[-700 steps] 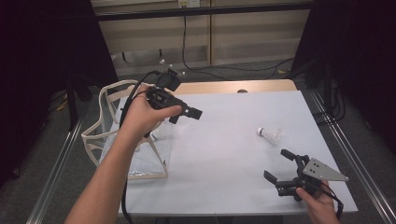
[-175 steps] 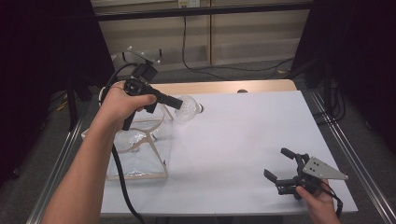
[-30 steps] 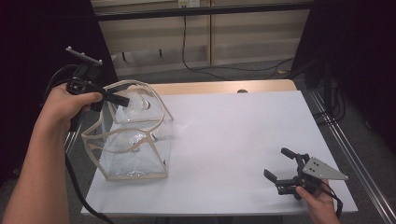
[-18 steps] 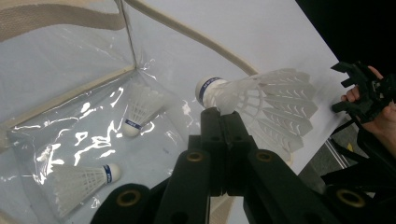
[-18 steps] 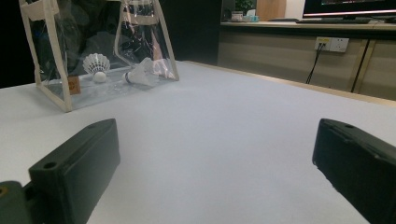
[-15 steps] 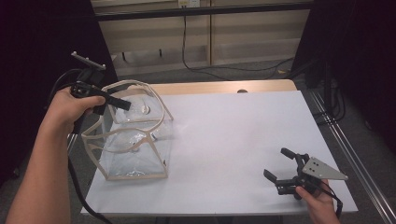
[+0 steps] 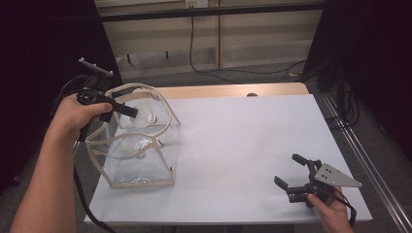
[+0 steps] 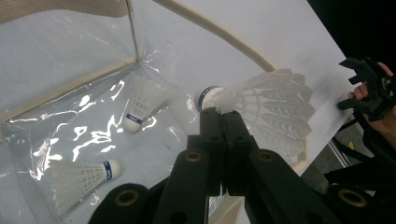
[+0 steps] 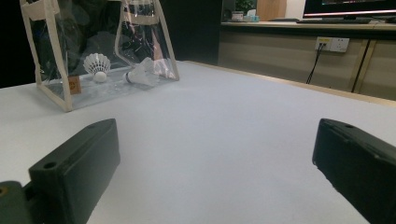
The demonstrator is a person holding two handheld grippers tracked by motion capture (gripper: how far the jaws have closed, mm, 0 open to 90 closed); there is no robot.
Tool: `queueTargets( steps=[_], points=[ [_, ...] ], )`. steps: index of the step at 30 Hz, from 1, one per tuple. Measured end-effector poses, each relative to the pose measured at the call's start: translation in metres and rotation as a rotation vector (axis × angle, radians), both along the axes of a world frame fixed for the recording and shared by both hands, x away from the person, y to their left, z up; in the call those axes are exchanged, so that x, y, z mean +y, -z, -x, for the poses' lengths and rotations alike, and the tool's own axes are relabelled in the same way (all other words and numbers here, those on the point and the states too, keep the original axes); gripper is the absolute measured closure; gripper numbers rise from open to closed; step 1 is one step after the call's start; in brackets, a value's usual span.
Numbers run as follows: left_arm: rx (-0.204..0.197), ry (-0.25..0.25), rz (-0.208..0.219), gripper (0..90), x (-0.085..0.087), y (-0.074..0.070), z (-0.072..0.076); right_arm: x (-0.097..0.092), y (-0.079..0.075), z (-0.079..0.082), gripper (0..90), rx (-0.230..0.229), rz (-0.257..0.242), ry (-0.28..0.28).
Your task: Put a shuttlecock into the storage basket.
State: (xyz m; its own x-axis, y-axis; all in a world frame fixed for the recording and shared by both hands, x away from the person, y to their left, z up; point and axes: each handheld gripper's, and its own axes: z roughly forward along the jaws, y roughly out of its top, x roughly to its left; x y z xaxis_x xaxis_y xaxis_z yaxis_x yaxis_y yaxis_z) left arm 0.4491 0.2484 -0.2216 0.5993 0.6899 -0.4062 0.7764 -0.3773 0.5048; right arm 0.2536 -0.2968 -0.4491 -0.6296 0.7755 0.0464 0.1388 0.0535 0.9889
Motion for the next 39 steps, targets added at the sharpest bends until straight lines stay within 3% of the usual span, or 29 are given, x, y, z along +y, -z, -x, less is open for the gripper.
queueTargets(
  steps=[9, 12, 15, 17, 18, 21, 39],
  points=[
    [0.005, -0.016, 0.006, 83.9, -0.002, 0.005, 0.0, 0.0, 0.0, 0.0, 0.6, 0.0, 0.0, 0.0],
    [0.006, 0.005, -0.003, 82.5, -0.002, 0.005, 0.0, 0.0, 0.0, 0.0, 0.6, 0.0, 0.0, 0.0],
    [0.004, -0.006, 0.012, 80.6, -0.005, 0.006, 0.002, 0.0, 0.0, 0.0, 0.6, -0.002, 0.001, 0.0],
    [0.003, 0.022, 0.013, 79.7, -0.005, 0.005, 0.002, 0.0, 0.0, 0.0, 0.6, -0.002, 0.001, 0.001],
    [0.004, 0.006, 0.027, 78.9, -0.007, 0.004, 0.004, 0.0, 0.0, 0.0, 0.6, -0.002, 0.001, 0.001],
    [-0.001, 0.043, 0.026, 74.7, -0.01, 0.003, 0.005, 0.0, 0.0, 0.0, 0.6, -0.002, 0.001, 0.0],
    [-0.019, 0.156, 0.07, 54.1, -0.037, 0.002, 0.021, 0.0, 0.001, 0.0, 0.6, 0.0, 0.0, 0.0]
  ],
)
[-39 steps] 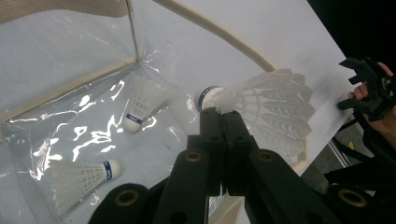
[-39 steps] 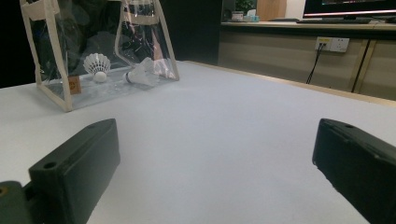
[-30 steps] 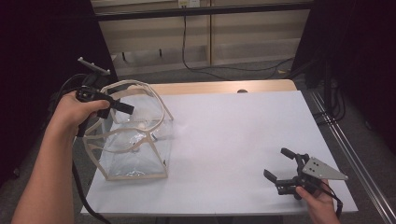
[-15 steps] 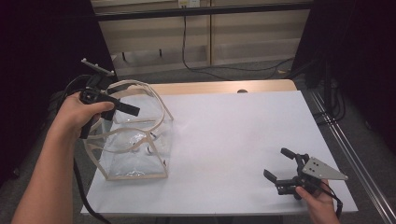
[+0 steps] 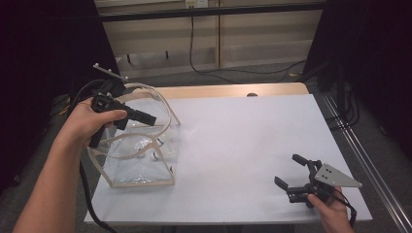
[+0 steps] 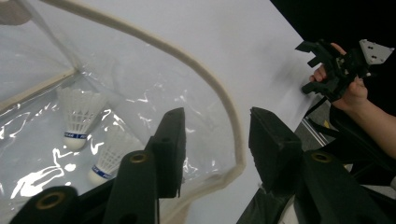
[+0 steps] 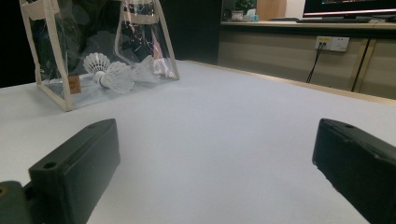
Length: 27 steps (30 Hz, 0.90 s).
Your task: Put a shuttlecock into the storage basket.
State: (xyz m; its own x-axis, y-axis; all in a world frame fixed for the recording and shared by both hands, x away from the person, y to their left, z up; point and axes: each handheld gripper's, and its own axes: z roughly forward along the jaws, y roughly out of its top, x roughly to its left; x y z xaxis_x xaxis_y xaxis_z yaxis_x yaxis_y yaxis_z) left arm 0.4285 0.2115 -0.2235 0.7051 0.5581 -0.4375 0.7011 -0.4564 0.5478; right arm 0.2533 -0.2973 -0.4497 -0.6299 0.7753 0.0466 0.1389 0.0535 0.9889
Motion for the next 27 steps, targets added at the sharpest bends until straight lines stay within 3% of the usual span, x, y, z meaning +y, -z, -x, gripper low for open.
queueTargets(
  steps=[16, 27],
  points=[
    [-0.016, 0.079, 0.029, 34.8, -0.019, 0.0, 0.017, 0.001, -0.001, 0.0, 0.6, 0.003, -0.003, -0.003],
    [-0.036, 0.131, 0.049, 29.6, -0.034, -0.001, 0.029, -0.001, -0.002, 0.004, 0.6, -0.005, -0.004, 0.002]
  ],
)
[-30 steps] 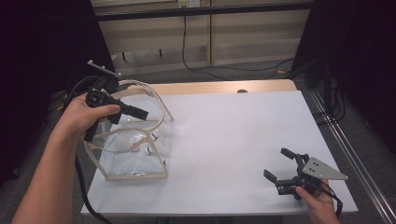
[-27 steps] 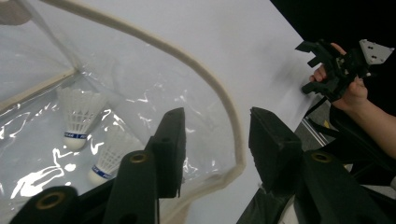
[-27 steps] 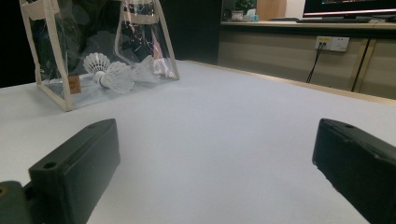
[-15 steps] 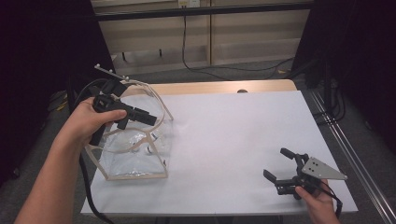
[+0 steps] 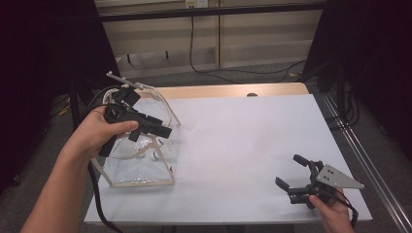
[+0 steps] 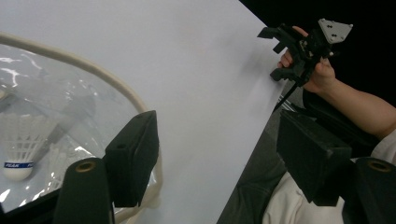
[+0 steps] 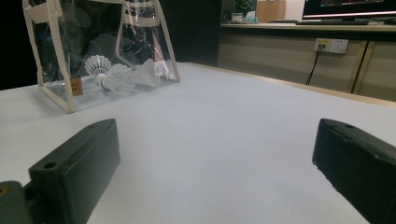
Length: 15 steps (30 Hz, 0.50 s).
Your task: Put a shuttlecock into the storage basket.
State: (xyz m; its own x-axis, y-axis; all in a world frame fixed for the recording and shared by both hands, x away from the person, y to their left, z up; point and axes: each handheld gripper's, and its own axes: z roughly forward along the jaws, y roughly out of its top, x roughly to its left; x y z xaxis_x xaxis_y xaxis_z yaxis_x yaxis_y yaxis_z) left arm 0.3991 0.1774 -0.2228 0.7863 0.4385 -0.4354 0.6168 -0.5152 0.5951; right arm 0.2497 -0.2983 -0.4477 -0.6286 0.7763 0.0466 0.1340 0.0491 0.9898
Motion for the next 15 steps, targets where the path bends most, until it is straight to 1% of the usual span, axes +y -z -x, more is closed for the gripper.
queueTargets(
  steps=[5, 9, 10, 12, 13, 15],
  points=[
    [0.003, 0.02, 0.002, 27.1, -0.0052, 0.0009, 0.0029, 0.0016, -0.0004, -0.0004, 0.6, 0.0, -0.004, -0.005],
    [0.004, 0.027, 0.012, 25.4, -0.008, 0.0017, 0.0042, 0.0023, -0.0004, -0.0009, 0.6, 0.001, -0.006, -0.007],
    [0.003, 0.036, 0.009, 25.2, -0.0084, 0.0023, 0.0044, 0.0023, -0.0004, -0.0008, 0.6, 0.001, -0.006, -0.008],
    [0.006, 0.03, 0.017, 24.0, -0.0096, 0.0031, 0.0055, 0.0018, -0.0001, -0.0008, 0.6, -0.001, -0.001, -0.006],
    [0.006, 0.04, 0.016, 23.7, -0.0096, 0.0036, 0.0052, 0.0015, 0.0, -0.0006, 0.6, -0.001, -0.001, -0.005],
    [0.004, 0.037, 0.012, 23.2, -0.011, 0.0047, 0.0062, 0.0012, -0.0001, 0.0001, 0.6, 0.001, -0.004, -0.003]
  ],
)
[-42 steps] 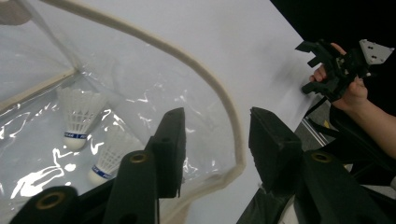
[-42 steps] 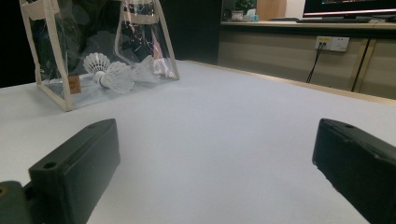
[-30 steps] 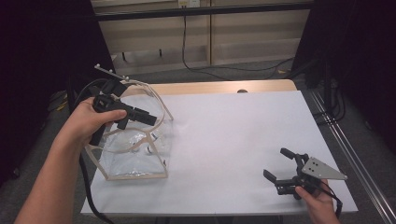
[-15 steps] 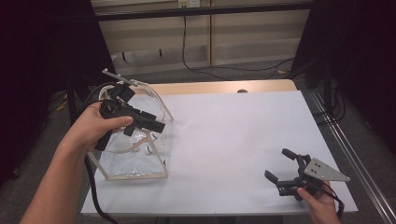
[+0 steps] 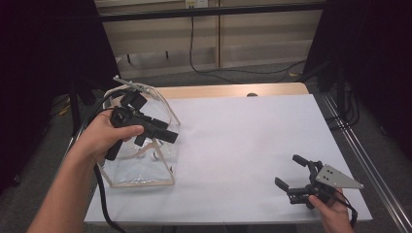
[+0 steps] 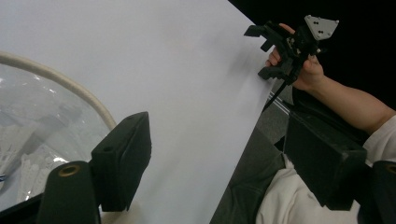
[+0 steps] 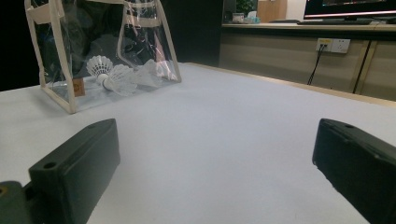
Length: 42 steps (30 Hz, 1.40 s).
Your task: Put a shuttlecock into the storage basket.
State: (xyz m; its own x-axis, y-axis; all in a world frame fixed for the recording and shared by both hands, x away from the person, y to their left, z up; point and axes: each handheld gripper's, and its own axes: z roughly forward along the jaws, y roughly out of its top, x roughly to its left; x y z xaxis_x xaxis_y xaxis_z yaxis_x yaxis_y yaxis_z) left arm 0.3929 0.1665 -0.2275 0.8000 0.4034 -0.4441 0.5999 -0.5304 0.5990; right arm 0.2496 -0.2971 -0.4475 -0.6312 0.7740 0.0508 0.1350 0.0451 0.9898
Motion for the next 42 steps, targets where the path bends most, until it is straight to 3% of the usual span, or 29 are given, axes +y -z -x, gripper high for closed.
queueTargets(
  steps=[31, 42],
  points=[
    [-0.048, 0.039, 0.039, 13.5, -0.011, 0.025, 0.023, 0.003, -0.001, 0.001, 0.6, -0.005, 0.008, -0.01],
    [-0.077, 0.044, 0.021, 13.4, -0.011, 0.039, 0.032, 0.004, -0.001, 0.0, 0.6, -0.005, 0.007, -0.011]
  ],
)
